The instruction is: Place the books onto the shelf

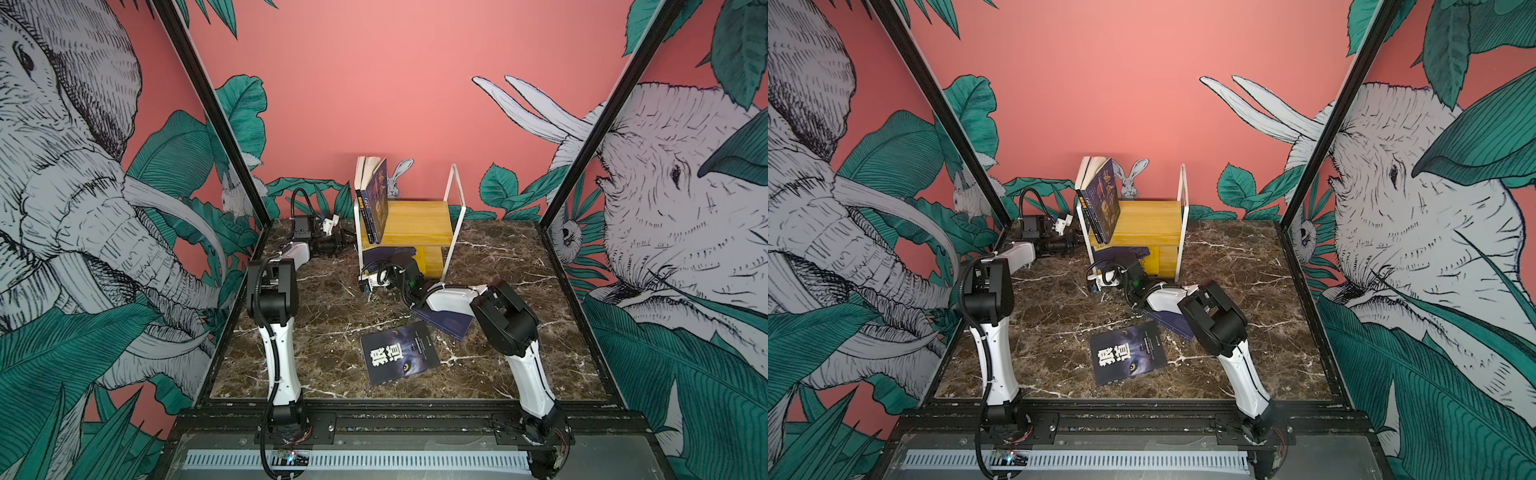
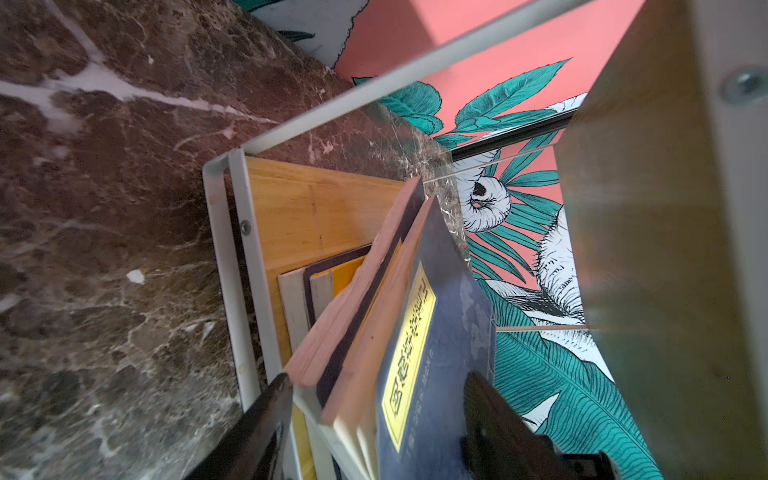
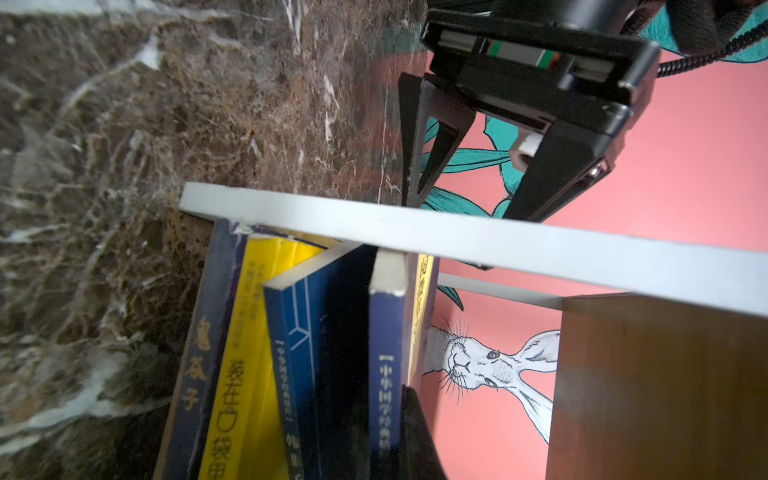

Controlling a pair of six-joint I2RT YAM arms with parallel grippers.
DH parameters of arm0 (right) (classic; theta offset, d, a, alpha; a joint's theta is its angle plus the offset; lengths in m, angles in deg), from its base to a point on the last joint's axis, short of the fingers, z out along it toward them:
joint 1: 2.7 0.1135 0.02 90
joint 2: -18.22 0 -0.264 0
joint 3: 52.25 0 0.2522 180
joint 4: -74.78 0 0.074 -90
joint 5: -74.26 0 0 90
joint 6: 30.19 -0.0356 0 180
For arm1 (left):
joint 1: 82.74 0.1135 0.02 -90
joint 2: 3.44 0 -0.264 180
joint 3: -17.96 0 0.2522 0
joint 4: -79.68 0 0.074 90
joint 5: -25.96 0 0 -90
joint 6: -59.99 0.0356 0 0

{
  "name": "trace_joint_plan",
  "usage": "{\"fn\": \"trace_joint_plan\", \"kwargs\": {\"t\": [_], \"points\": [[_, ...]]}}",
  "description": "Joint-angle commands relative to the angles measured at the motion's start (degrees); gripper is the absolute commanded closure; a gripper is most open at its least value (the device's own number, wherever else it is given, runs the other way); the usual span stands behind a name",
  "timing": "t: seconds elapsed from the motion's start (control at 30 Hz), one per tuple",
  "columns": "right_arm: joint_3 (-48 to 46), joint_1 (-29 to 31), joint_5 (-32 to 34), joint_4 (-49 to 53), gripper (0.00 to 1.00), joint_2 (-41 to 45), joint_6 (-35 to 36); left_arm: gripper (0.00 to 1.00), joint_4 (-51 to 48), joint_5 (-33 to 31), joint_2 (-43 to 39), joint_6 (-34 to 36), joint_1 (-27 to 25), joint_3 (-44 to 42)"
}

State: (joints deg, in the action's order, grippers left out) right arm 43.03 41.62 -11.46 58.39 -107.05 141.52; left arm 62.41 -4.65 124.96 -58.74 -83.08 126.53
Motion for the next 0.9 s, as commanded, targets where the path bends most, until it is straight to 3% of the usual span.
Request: {"fn": "trace_joint_plan", "kwargs": {"t": [0.0, 0.13, 0.5, 0.87], "points": [[1.11, -0.33, -0.29, -2.58, 1.00, -0.74, 0.64, 0.37, -0.62, 1.17, -0.82, 0.08, -0.26, 0.34], [1.53, -0.45, 1.47, -1.34, 1.00, -0.94, 0.56, 0.39, -1.45, 0.88, -1.47, -0.03, -0.36, -0.13], [2.51, -0.42, 3.30, -2.37, 1.00, -1.38, 0.38, 0.26, -0.26, 0.37, -3.42, -0.70, -0.36, -3.39], [2.55, -0.39, 2.60, -2.09, 1.00, -2.03, 0.42, 0.33, 9.22, 1.92, -1.02, -8.13, -0.83, -3.68]]}}
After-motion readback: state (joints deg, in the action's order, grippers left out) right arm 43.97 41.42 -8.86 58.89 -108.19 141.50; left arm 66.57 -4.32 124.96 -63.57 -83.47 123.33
